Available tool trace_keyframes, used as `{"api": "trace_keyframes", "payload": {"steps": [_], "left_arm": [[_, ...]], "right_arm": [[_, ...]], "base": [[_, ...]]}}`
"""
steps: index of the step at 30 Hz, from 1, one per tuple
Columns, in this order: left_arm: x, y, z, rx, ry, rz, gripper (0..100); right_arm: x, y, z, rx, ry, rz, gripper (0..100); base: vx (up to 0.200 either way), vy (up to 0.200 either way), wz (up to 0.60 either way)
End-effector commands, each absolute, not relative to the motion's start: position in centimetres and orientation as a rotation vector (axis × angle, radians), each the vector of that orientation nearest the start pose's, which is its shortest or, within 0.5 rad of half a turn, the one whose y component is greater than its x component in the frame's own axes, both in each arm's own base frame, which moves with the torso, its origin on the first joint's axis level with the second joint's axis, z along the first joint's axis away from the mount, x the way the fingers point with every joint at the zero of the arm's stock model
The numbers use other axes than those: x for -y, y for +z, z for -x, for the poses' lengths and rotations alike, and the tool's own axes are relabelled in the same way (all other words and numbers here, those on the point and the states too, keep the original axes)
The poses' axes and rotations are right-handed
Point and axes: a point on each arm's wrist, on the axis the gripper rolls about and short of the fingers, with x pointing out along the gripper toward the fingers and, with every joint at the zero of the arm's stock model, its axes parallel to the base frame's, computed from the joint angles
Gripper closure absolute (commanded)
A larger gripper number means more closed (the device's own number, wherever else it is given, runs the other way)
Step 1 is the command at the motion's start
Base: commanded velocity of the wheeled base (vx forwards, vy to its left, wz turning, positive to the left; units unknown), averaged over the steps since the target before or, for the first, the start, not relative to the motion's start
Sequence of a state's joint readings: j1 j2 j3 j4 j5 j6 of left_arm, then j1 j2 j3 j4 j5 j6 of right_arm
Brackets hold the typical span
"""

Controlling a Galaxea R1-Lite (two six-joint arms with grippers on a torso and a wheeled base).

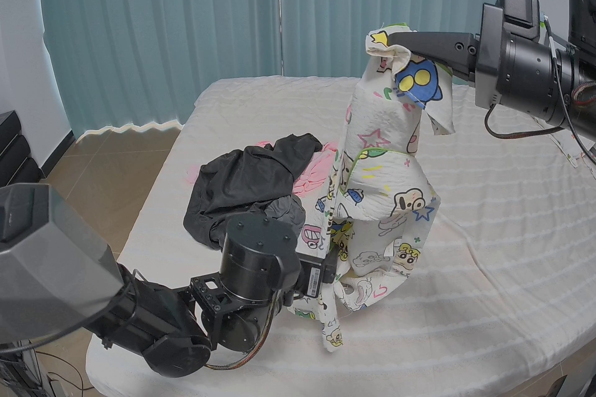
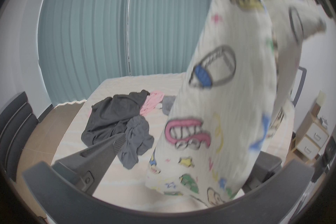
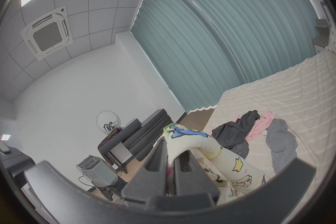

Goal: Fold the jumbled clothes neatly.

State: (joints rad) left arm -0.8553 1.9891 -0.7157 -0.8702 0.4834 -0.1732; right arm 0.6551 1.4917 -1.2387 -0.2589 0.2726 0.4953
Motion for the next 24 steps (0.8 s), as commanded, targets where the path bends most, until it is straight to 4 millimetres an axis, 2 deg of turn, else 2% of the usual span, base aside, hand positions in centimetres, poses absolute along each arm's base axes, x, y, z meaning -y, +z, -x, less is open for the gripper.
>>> {"api": "trace_keyframes", "payload": {"steps": [1,6,12,16,17,20,24], "left_arm": [[24.3,7.0,-22.7,-0.408,-0.323,-0.131,0],[24.1,5.2,-22.7,-0.454,-0.313,-0.166,0],[24.2,5.1,-22.6,-0.456,-0.320,-0.138,0],[23.5,4.3,-22.0,-0.493,-0.333,-0.158,0],[22.9,3.7,-21.4,-0.541,-0.381,-0.162,0],[22.6,3.1,-20.9,-0.569,-0.459,-0.116,0],[23.1,2.9,-21.3,-0.516,-0.471,-0.030,0]], "right_arm": [[-16.7,32.9,-20.7,-0.224,0.910,-0.460,100],[-16.7,32.6,-20.8,-0.232,0.906,-0.460,100],[-16.7,32.6,-20.8,-0.233,0.906,-0.460,100],[-16.7,32.6,-20.8,-0.233,0.906,-0.460,100],[-16.7,32.5,-20.8,-0.235,0.906,-0.460,100],[-16.6,32.4,-20.8,-0.235,0.902,-0.460,100],[-16.6,32.4,-20.9,-0.235,0.901,-0.460,100]], "base": [[0.000,0.000,0.00],[0.000,0.000,0.00],[0.000,0.000,0.00],[0.000,0.000,0.00],[0.000,0.000,0.00],[0.000,0.000,0.00],[0.000,0.000,0.00]]}}
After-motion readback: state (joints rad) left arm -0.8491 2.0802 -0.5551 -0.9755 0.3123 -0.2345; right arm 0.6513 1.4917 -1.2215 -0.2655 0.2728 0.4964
